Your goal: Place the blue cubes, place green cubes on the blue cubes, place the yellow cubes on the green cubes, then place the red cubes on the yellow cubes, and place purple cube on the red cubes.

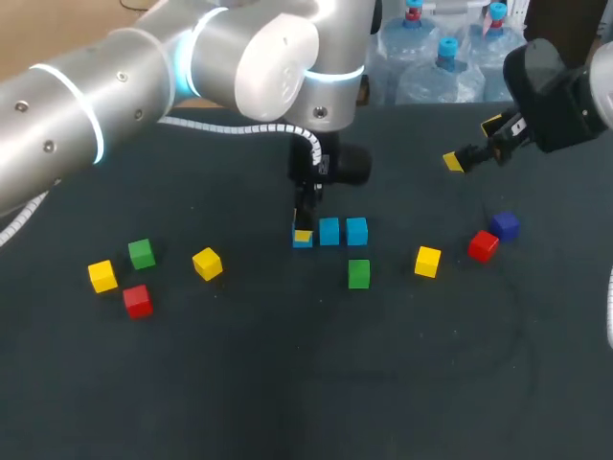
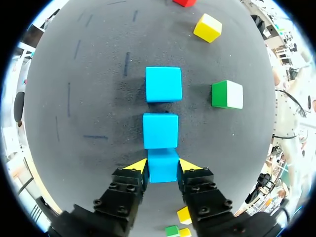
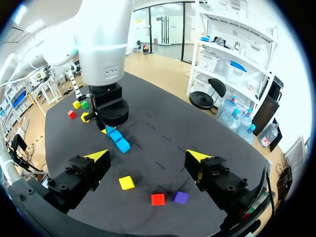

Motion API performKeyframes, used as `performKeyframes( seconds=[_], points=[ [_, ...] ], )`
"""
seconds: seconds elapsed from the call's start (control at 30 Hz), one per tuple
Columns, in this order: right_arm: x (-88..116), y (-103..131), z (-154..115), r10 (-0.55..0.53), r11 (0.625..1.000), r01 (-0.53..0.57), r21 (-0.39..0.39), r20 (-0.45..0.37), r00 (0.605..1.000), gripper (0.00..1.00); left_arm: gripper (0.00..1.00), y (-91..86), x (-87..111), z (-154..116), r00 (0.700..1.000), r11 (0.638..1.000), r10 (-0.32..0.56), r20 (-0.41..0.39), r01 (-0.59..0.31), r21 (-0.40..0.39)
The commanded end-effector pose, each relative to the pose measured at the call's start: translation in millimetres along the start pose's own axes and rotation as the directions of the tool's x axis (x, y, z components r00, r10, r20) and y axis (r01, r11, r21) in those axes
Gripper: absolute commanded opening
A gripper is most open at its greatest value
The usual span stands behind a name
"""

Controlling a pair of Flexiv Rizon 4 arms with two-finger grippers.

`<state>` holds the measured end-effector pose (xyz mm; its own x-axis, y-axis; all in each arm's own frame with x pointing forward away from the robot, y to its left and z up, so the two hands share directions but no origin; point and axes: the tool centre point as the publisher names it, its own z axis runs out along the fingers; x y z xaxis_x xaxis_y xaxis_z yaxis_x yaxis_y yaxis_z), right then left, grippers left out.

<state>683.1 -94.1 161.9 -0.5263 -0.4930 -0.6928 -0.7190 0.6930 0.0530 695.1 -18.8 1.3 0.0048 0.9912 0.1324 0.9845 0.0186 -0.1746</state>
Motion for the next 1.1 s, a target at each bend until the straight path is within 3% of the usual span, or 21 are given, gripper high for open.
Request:
performKeyframes(
  seconds=[0.03, 1.1],
  points=[
    [0.4, 1.5, -1.3, 0.001, 1.0, -0.001, 0.007, -0.001, 1.0, 1.0, 0.0, 5.7, -0.1, 4.6, 1.0, 1.0, 0.0, -0.005, 0.0, 0.004],
    [0.4, 1.5, -1.3, 0.001, 1.0, -0.001, 0.007, -0.001, 1.0, 1.0, 0.0, 10.6, -1.8, 4.2, 1.0, 1.0, 0.015, -0.013, -0.015, 0.0]
  ],
)
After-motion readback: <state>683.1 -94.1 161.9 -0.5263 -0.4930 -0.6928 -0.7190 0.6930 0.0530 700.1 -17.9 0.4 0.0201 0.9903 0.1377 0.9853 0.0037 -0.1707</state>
